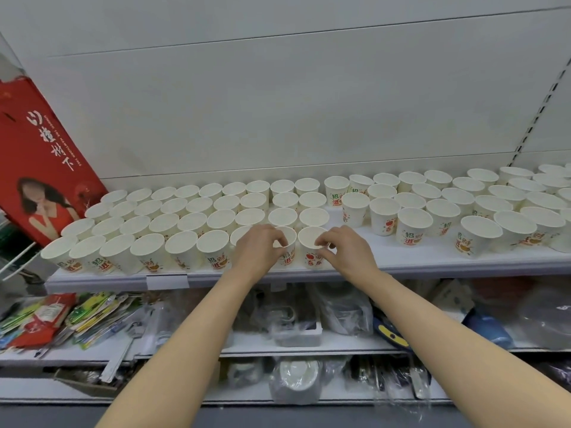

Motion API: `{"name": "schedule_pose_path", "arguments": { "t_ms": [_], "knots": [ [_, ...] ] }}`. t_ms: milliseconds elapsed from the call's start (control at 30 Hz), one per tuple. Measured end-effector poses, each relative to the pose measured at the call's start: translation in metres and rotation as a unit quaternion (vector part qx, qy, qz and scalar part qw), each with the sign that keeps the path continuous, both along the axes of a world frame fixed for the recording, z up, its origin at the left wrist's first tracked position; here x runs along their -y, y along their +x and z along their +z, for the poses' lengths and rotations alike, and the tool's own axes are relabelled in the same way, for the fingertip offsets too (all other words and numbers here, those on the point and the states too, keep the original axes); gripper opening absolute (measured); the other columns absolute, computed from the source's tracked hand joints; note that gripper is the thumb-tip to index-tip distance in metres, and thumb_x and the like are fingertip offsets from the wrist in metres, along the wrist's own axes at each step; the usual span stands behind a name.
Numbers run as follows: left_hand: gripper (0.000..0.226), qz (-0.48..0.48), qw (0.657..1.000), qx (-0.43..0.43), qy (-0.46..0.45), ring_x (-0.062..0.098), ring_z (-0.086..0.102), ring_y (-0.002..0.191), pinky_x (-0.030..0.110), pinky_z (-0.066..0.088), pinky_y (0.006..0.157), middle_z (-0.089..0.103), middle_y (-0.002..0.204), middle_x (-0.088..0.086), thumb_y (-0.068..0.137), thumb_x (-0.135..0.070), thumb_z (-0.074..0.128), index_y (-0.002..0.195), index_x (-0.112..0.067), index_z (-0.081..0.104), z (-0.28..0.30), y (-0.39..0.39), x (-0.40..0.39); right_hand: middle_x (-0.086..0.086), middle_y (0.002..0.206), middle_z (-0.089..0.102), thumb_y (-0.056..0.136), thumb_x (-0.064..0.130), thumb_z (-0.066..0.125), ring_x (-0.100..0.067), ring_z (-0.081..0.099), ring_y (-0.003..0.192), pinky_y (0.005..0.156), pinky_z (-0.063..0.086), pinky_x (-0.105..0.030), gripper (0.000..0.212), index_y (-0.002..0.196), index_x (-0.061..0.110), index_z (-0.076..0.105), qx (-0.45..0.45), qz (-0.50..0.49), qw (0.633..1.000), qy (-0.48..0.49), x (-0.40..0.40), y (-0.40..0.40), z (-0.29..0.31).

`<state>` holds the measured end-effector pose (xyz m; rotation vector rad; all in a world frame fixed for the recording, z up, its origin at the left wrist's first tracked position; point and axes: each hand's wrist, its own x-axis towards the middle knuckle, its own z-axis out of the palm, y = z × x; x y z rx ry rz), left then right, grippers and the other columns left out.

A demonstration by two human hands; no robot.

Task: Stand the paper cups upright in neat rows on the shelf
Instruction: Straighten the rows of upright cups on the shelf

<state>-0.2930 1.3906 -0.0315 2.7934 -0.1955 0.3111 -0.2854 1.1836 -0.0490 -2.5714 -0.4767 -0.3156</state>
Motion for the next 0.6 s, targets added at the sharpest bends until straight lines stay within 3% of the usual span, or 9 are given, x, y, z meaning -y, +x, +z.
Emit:
{"name": "schedule_pose_path", "arguments": {
  "t_ms": [100, 233, 600],
  "knots": [
    [0.011, -0.006, 1.0, 0.003, 0.016, 0.014, 0.056, 0.105, 0.026, 0.042, 0.076, 0.065, 0.115, -0.009, 0.086, -0.038, 0.072, 0.095, -0.031, 0.073, 0.005, 0.001, -0.003, 0.011, 0.11, 0.063, 0.085, 0.032, 0.07, -0.009, 0.049, 0.097, 0.08, 0.042, -0.025, 0.023, 0.107, 0.028, 0.068, 0.009, 0.009, 1.0, -0.004, 0.004, 0.002, 0.004],
    [0.007, -0.009, 0.999, -0.018, 0.025, 0.014, 0.058, 0.098, 0.026, 0.041, 0.072, 0.066, 0.111, -0.009, 0.086, -0.034, 0.071, 0.092, -0.032, 0.073, 0.009, 0.003, -0.003, 0.008, 0.105, 0.066, 0.087, 0.031, 0.067, -0.011, 0.048, 0.1, 0.079, 0.042, -0.024, 0.015, 0.102, 0.027, 0.07, 0.018, 0.005, 0.999, -0.044, 0.009, 0.005, 0.008],
    [0.007, -0.02, 0.999, -0.029, 0.022, 0.015, 0.06, 0.097, 0.026, 0.043, 0.074, 0.067, 0.112, -0.007, 0.087, -0.029, 0.071, 0.093, -0.029, 0.071, 0.016, 0.004, -0.01, 0.007, 0.107, 0.066, 0.089, 0.029, 0.065, -0.011, 0.049, 0.1, 0.078, 0.041, -0.023, 0.015, 0.103, 0.026, 0.071, 0.027, 0.006, 0.999, -0.034, -0.004, 0.0, 0.005]
  ]
}}
